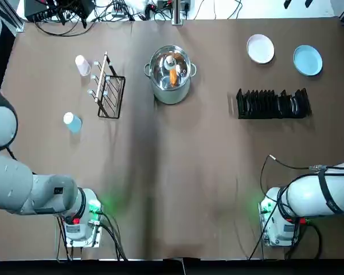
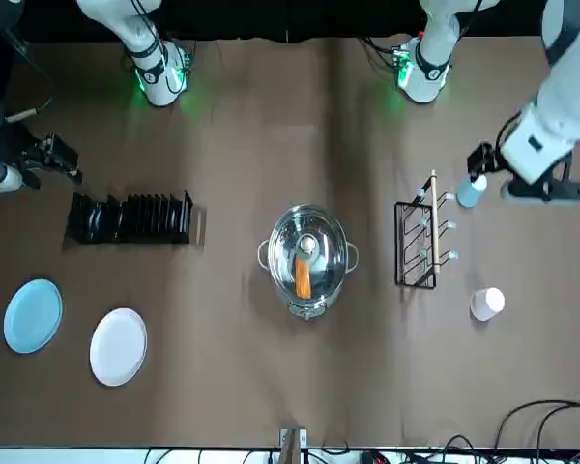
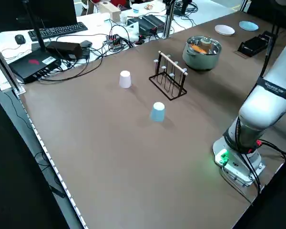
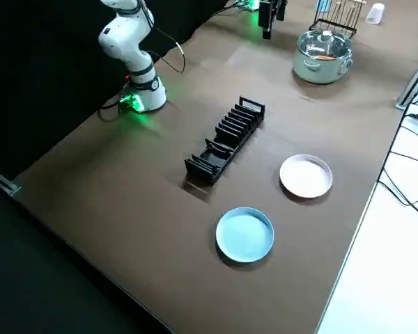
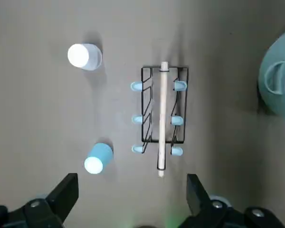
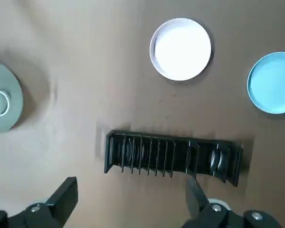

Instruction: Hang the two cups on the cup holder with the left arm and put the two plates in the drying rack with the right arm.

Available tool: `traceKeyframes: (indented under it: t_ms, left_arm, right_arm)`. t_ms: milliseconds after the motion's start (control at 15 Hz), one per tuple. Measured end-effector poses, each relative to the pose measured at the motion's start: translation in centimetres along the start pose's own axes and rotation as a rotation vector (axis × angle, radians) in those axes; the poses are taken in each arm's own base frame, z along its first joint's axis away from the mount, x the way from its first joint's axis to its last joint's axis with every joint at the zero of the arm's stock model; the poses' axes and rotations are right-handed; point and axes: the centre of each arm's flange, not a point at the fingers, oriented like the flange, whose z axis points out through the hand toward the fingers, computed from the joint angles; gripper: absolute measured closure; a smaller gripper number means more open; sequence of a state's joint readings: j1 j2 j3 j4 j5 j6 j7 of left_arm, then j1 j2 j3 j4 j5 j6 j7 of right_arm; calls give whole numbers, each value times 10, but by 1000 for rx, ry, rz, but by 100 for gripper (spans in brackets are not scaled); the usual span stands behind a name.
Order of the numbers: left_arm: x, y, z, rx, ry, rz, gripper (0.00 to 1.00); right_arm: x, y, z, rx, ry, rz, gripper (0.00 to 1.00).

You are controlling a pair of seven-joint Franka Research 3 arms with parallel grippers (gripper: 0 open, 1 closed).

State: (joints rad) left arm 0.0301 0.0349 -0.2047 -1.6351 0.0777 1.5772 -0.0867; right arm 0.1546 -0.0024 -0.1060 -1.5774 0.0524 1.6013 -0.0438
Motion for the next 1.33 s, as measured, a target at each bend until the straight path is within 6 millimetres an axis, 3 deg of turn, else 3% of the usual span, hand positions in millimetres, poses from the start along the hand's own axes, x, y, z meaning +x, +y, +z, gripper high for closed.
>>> traceKeyframes:
  t_ms: [133, 333, 467, 600, 733, 933, 1067, 1133, 1333]
  left_arm:
    - [22, -19, 39, -12, -10, -5, 0]
    - [48, -62, 114, -35, 23, -2, 0]
    - [44, -84, 156, -44, 7, 4, 0]
    - [27, -100, 182, -48, -31, 28, 0]
    - [5, -110, 202, -45, -37, 32, 0]
    - [-33, -103, 243, -34, -16, 41, 0]
    - [-63, -101, 280, -28, 19, 64, 0]
    - [-77, -100, 297, -28, 31, 83, 0]
    - [-107, -112, 330, -26, 64, 120, 0]
  right_arm:
    - [2, 1, 7, 0, -13, 2, 0]
    - [22, 15, 59, -8, -80, 29, 0]
    - [44, 33, 106, -17, -106, 59, 0]
    - [61, 60, 153, -26, -130, 99, 3]
    - [75, 99, 192, -45, -107, 151, 8]
    - [83, 179, 236, -109, -47, 229, 13]
    - [79, 234, 263, -137, -8, 288, 17]
    - [74, 263, 276, -147, 11, 319, 25]
    - [50, 349, 312, -179, 62, 353, 31]
